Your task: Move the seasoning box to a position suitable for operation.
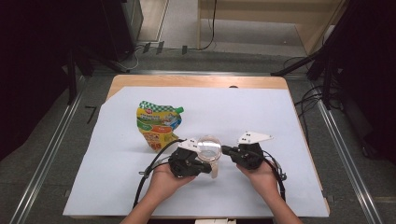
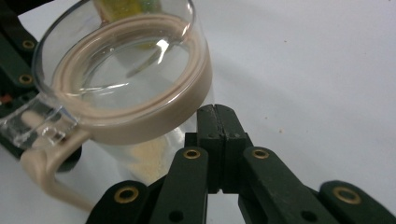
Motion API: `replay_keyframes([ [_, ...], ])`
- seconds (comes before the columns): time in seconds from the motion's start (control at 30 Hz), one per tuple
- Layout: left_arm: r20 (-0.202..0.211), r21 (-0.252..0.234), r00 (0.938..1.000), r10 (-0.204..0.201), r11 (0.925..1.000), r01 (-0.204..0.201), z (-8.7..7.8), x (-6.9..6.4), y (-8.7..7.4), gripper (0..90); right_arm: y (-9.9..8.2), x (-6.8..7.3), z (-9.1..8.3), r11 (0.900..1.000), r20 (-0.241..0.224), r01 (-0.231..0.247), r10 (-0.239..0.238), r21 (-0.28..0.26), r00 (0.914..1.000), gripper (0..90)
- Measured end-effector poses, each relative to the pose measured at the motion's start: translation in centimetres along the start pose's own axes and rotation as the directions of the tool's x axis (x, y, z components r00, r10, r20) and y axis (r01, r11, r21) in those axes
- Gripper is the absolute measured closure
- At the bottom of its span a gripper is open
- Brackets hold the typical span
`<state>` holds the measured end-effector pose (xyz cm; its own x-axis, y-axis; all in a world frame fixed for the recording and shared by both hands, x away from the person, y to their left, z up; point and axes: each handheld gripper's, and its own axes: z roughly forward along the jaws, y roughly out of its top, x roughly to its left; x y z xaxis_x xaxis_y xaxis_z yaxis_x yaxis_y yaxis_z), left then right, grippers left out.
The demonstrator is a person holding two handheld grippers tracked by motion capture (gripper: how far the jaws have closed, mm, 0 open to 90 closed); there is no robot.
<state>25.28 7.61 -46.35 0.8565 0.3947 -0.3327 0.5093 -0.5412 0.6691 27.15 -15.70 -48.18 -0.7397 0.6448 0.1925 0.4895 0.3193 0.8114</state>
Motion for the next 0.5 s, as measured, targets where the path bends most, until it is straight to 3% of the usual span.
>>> replay_keyframes([
  [0.2,0.037,0.019,0.9992,-0.015,0.9997,0.015,-0.6,0.3,0.0,90.0,0.1,-0.2,-0.7,0.9998,-0.01,-0.011,0.011,-0.016,0.9999,90.0],
  [0.3,0.032,0.035,0.9992,0.023,0.9991,-0.024,-1.6,0.2,0.0,89.6,0.0,0.2,-1.6,0.9998,-0.009,-0.002,0.002,-0.021,1.0,90.0],
  [0.4,0.063,0.021,0.9979,0.01,0.9997,-0.012,-2.6,0.7,0.0,84.7,-0.2,0.6,-2.6,0.9996,-0.007,-0.009,0.009,-0.028,0.9999,90.0],
  [0.5,0.063,0.017,0.998,0.006,0.9998,-0.007,-3.5,1.2,-0.1,75.4,-0.4,0.9,-3.6,0.9996,-0.015,-0.012,0.012,-0.024,0.9998,90.0],
])
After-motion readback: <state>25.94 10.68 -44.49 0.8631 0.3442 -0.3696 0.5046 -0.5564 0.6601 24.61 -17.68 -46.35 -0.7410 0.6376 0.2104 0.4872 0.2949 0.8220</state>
